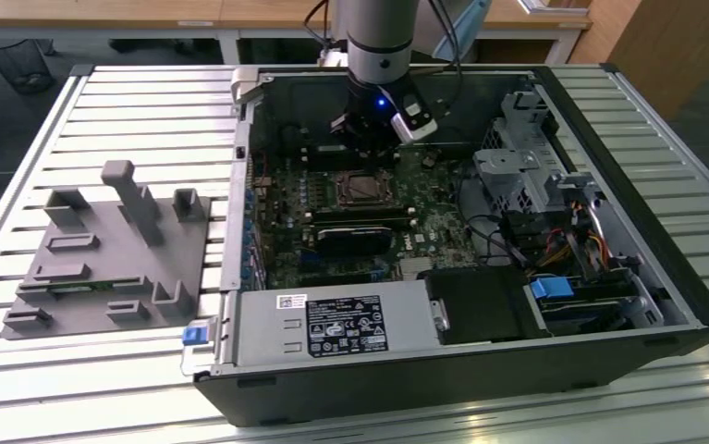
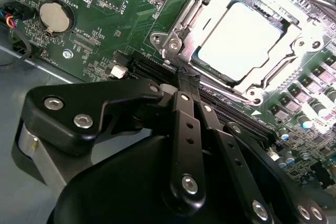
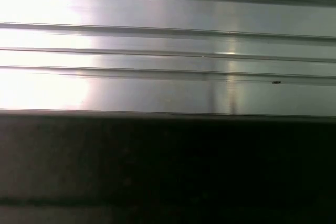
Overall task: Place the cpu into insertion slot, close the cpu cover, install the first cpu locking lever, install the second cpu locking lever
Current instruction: 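Install the first cpu locking lever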
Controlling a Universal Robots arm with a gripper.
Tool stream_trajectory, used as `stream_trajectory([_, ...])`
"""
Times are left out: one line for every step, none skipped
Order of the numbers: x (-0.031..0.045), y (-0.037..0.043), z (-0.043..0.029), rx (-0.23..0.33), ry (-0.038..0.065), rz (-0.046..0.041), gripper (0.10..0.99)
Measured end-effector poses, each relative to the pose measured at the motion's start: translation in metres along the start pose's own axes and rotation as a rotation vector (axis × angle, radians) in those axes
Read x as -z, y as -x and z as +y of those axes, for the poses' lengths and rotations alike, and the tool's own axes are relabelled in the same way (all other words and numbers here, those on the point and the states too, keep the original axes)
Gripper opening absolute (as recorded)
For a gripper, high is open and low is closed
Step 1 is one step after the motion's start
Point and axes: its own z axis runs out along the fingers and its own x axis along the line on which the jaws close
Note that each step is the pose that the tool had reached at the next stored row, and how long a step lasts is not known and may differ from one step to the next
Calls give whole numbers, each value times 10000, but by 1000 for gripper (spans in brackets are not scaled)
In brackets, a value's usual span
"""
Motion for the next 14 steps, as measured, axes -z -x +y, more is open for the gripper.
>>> stream_trajectory([4, 0, 0, 0, 0, 0, 106])
stream_trajectory([7, 1, 1, 0, 2, -1, 106])
stream_trajectory([7, 1, 1, 1, 4, -2, 106])
stream_trajectory([7, 1, 1, 1, 1, -2, 106])
stream_trajectory([6, 2, 1, 1, -7, -3, 106])
stream_trajectory([4, 2, 0, 3, -25, 0, 106])
stream_trajectory([-1, 2, 0, 3, -40, -1, 106])
stream_trajectory([-5, 1, 0, 4, -54, -1, 106])
stream_trajectory([-9, 1, -1, 4, -70, 2, 106])
stream_trajectory([-12, 0, -2, 5, -83, 4, 106])
stream_trajectory([-14, 0, -2, 5, -92, 4, 106])
stream_trajectory([-17, -1, -3, 5, -98, 5, 106])
stream_trajectory([-19, -1, -3, 5, -100, 4, 106])
stream_trajectory([-20, 0, -2, 5, -98, 3, 106])
